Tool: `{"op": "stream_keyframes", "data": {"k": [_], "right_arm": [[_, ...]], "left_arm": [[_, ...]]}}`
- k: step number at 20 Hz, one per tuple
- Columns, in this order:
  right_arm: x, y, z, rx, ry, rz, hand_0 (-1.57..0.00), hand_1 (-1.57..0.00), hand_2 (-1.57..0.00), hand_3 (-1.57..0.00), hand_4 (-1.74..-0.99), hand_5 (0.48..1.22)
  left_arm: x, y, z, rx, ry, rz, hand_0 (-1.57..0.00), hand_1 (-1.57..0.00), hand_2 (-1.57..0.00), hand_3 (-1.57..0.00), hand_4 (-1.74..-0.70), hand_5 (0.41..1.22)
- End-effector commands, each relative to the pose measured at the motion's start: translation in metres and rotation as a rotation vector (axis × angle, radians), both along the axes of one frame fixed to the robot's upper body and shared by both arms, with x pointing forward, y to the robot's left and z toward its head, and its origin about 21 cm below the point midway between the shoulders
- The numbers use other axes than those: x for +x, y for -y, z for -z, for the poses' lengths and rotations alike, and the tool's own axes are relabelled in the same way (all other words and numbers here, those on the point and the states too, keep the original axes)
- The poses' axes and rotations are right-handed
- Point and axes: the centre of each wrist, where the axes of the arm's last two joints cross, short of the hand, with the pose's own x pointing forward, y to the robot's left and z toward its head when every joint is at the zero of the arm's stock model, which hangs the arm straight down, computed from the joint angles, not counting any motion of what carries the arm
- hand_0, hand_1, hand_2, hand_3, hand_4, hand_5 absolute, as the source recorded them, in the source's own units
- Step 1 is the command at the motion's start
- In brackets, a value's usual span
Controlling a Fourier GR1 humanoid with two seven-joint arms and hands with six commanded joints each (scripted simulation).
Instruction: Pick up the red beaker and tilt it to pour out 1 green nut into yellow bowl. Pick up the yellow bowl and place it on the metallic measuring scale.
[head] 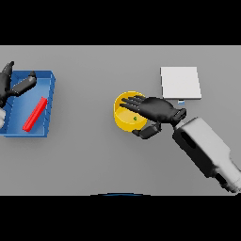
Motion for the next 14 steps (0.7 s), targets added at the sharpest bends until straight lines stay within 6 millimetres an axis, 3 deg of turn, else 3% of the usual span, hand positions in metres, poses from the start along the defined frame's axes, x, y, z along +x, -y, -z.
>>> {"op": "stream_keyframes", "data": {"k": [1,5,8,14], "right_arm": [[0.003,-0.002,-0.001,-0.013,-0.004,-0.005,0.0,0.0,0.0,0.0,-1.25,0.681],[0.006,-0.014,0.007,-0.084,-0.03,-0.023,0.0,0.0,0.0,0.0,-1.288,0.671],[0.009,-0.012,0.011,-0.132,-0.052,-0.032,0.0,0.0,0.0,0.0,-1.303,0.674],[0.01,-0.022,0.015,-0.195,-0.069,-0.04,0.0,-0.01,-0.03,-0.05,-1.321,0.756]], "left_arm": [[0.002,0.0,-0.001,0.0,0.007,0.006,0.0,0.0,0.0,0.0,-0.79,0.732],[0.002,0.0,-0.003,0.003,0.009,0.005,0.0,0.0,0.0,0.0,-0.8,0.735],[0.003,0.0,-0.003,0.004,0.005,0.005,0.0,0.0,0.0,0.0,-0.8,0.738],[0.005,-0.004,-0.004,0.015,0.003,0.009,0.0,0.0,0.0,0.0,-0.79,0.727]]}}
